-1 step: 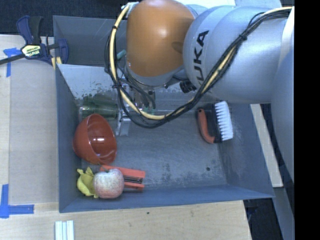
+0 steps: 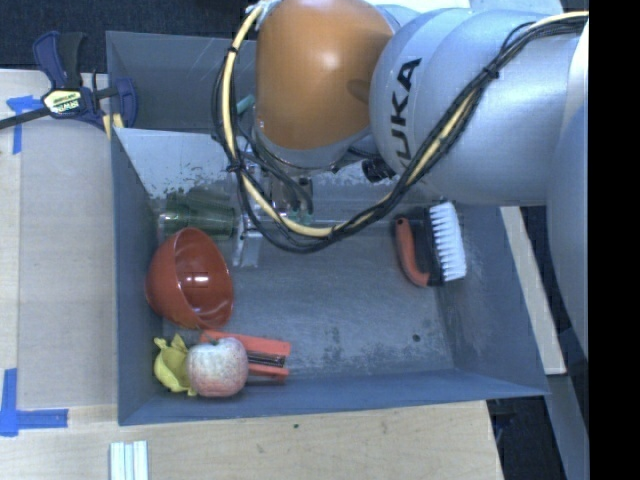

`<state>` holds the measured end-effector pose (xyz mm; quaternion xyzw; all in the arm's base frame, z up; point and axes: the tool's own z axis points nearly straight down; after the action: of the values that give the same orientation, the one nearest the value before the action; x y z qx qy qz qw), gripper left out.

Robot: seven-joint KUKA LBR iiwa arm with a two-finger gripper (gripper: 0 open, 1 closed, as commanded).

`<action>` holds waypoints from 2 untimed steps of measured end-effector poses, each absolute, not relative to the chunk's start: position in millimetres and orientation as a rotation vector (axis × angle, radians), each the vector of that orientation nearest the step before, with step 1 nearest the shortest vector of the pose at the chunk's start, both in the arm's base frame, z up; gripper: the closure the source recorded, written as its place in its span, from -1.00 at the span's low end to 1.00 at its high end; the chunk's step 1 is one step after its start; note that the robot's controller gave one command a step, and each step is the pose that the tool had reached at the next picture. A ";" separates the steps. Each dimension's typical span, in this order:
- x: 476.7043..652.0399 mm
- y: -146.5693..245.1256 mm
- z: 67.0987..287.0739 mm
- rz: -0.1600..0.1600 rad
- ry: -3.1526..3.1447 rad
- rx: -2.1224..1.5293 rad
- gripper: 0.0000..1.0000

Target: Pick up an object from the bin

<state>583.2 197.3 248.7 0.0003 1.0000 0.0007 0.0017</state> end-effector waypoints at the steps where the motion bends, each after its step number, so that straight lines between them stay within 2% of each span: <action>1: 534.6 203.4 137.7 0.003 3.121 -0.315 -1.00; 2: 483.7 199.8 160.2 0.005 3.084 -0.513 -1.00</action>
Offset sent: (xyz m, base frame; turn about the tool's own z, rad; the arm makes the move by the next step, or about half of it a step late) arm -0.1005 0.0028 -0.0887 -0.3331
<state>483.7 199.8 160.2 -0.1641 0.9864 0.0015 0.0074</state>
